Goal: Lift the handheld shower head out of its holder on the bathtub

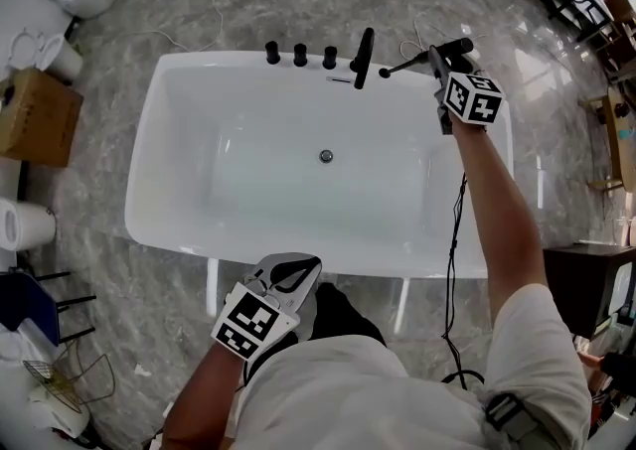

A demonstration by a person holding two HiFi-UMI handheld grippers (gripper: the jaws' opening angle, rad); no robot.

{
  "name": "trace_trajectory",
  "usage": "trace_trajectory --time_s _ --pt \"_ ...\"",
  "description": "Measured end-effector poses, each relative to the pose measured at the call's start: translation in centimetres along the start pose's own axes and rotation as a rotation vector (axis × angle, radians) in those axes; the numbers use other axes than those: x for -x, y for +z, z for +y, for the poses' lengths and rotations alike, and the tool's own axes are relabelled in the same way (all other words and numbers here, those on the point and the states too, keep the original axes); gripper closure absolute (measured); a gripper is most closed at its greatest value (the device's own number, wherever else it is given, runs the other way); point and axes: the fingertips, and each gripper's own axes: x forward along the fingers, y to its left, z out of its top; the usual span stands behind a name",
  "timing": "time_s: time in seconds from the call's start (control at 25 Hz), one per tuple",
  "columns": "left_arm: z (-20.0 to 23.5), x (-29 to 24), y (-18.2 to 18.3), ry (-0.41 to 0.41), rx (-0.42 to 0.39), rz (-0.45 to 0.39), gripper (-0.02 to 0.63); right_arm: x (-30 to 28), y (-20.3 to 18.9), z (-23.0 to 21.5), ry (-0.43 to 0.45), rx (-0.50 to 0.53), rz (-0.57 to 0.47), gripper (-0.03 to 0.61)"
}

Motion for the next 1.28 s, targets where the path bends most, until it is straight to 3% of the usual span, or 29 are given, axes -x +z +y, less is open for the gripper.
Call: trace_trajectory --time_s 0.52,1.28 --pt "-3.0 3.7 0.2 -0.018 -0.062 -0.032 0.607 8.6 5.9 3.2 -0.001 0.071 -0.074 0.433" --pt "-5.0 7.9 -3.0 -0.012 -0.092 -0.025 0.607 21.8 13.2 7.8 -0.022 0.123 -0.180 0.433"
